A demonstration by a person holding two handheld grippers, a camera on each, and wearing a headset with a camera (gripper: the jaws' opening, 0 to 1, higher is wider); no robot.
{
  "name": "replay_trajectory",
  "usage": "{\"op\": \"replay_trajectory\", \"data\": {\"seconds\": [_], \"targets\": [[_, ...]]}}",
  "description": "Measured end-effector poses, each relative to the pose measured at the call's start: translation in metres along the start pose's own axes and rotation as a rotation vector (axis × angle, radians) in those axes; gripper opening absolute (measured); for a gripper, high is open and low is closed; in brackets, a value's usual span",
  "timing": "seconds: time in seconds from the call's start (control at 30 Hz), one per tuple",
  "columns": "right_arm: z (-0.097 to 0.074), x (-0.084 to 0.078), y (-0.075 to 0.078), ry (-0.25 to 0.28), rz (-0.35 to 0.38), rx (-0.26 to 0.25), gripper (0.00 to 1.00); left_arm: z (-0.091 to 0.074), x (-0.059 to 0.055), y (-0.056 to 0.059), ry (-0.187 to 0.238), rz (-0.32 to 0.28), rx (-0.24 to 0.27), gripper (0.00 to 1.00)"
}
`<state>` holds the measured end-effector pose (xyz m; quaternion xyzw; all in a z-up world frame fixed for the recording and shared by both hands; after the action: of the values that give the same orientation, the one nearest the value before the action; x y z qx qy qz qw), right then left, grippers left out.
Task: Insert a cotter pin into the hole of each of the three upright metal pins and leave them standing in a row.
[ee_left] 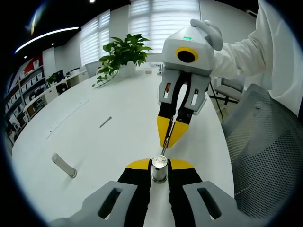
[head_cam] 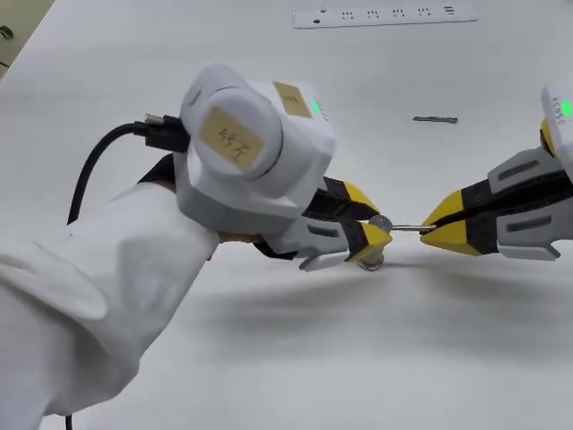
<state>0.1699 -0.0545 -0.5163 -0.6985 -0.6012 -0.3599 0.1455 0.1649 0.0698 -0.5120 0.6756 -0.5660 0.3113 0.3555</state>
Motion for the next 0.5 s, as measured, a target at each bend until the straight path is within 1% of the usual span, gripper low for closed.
{"op": "replay_trajectory", "data": {"seconds": [0.13,0.23,0.3,0.37,0.43,0.47,0.5], "targets": [[0.007,0.004,-0.002,0.009,-0.009,0.011,0.00,0.000,0.000,0.000,-0.004,0.005,-0.003,0.10],[0.010,0.008,-0.004,0.017,-0.012,0.020,0.00,0.000,0.000,0.000,-0.003,-0.011,-0.010,0.10],[0.013,0.011,-0.005,0.025,-0.022,0.024,0.00,0.001,0.000,0.000,-0.008,-0.007,-0.012,0.10],[0.015,0.013,-0.005,0.025,-0.025,0.023,0.00,0.001,0.000,0.000,-0.010,-0.008,-0.013,0.10],[0.017,0.014,-0.007,0.023,-0.030,0.036,0.00,0.001,0.000,-0.001,-0.009,-0.011,-0.015,0.10],[0.017,0.014,-0.006,0.016,-0.050,0.028,0.00,0.001,0.000,-0.001,-0.007,-0.015,-0.016,0.10],[0.017,0.013,-0.006,0.015,-0.044,0.030,0.00,0.001,0.000,-0.001,-0.006,-0.015,-0.016,0.10]]}}
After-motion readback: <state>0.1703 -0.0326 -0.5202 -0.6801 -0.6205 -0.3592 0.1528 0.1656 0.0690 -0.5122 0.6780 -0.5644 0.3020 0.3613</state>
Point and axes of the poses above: the centre of the closed fingertips' face, and the gripper's own axes: z roughly forward along the fingers, y roughly to its right, x roughly out of its top, the point moved 7 cm from there along -z, roughly backward along the fingers, and after that the axes turned 12 degrees about -x, right-handed, at the moved point
